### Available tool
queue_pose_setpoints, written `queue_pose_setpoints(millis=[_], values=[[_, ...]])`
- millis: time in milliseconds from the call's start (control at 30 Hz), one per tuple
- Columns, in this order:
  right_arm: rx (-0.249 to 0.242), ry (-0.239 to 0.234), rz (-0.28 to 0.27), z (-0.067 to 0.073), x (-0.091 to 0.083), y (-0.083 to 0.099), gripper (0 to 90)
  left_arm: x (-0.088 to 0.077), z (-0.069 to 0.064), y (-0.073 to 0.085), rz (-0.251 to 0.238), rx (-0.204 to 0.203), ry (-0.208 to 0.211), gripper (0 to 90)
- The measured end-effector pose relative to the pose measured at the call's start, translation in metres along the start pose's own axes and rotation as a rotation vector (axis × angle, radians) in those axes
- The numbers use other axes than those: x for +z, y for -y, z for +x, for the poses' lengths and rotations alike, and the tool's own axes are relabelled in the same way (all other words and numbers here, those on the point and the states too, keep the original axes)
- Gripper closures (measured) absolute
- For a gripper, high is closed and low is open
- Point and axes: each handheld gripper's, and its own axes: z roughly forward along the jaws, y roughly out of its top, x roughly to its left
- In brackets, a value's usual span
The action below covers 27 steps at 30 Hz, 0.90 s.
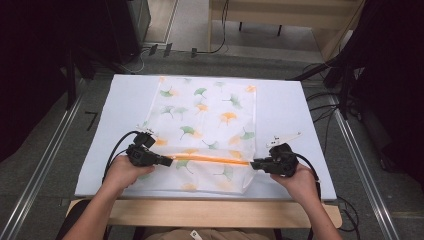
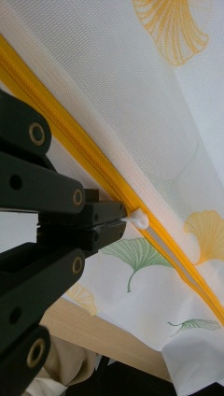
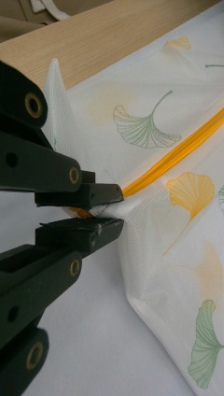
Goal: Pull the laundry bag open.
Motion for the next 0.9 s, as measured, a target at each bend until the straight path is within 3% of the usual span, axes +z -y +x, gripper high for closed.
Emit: queue_pose_setpoints(millis=[800,900], values=[[-0.015,-0.007,0.003,0.0015,0.0024,-0.0003,84.5,-0.0037,0.0050,0.0032,0.001,-0.018,-0.004,90.0],[-0.011,-0.005,0.002,0.0016,0.0024,-0.0005,84.5,-0.0041,0.0061,0.0036,0.001,-0.031,-0.024,90.0]])
